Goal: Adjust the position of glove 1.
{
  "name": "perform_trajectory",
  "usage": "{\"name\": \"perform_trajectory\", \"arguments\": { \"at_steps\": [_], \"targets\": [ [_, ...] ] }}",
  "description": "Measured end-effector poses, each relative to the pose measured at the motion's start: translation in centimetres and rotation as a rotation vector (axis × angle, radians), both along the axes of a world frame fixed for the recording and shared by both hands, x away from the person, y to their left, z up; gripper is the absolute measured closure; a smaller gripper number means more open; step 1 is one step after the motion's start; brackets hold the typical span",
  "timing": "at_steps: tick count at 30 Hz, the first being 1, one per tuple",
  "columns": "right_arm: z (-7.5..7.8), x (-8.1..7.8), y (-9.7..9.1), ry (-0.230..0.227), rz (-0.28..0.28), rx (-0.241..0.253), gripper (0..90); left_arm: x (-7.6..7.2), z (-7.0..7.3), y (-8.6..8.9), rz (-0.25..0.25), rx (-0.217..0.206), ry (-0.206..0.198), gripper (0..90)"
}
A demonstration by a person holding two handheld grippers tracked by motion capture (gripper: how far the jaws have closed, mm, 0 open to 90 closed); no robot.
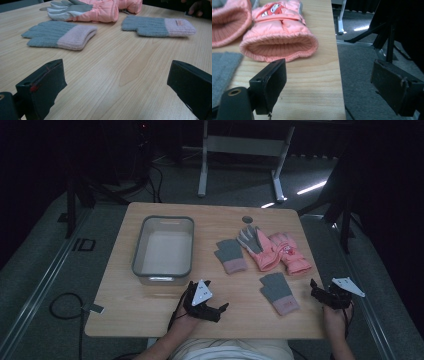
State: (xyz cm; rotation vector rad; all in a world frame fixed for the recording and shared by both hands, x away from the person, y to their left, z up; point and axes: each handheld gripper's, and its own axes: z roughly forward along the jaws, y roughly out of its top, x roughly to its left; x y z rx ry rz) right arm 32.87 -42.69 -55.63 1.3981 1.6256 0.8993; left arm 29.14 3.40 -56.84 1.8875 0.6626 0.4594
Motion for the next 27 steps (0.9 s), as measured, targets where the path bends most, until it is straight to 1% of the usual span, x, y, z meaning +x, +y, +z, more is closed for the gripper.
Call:
{"name": "perform_trajectory", "arguments": {
  "at_steps": [2,4,5,9,11,15,18,22,23,27],
  "targets": [
    [-0.03,0.11,0.15,0.009,-0.002,-0.013,13.7,0.12,0.0,0.11,0.009,-0.011,0.012,1.1],
    [-0.03,0.1,0.15,0.009,-0.004,-0.013,13.7,0.12,0.0,0.11,0.009,-0.011,0.012,1.1],
    [-0.03,0.16,0.06,0.02,0.003,-0.01,15.1,0.11,-0.01,0.18,0.018,-0.018,0.011,1.1],
    [-0.04,0.21,0.15,0.036,0.01,-0.01,15.1,0.08,-0.01,0.08,0.021,-0.009,0.01,1.1],
    [-0.05,0.13,0.16,0.036,0.01,-0.014,15.1,0.09,-0.01,0.11,0.021,-0.01,0.009,1.1],
    [-0.05,0.31,0.0,0.061,0.03,0.007,15.2,0.01,-0.01,0.16,0.017,-0.018,0.004,1.1],
    [-0.05,0.38,-0.06,0.077,0.023,0.017,15.2,-0.13,-0.01,0.11,0.015,-0.009,-0.01,1.1],
    [-0.03,0.29,-0.18,0.071,0.005,0.026,14.4,-0.11,-0.01,0.14,0.017,-0.013,-0.008,1.1],
    [-0.03,0.29,-0.23,0.076,0.0,0.03,13.6,0.03,-0.01,0.23,0.023,-0.023,0.005,1.1],
    [0.01,0.28,-0.3,0.077,0.002,0.035,13.4,0.1,-0.01,0.31,0.021,-0.026,0.009,1.1]
  ]
}}
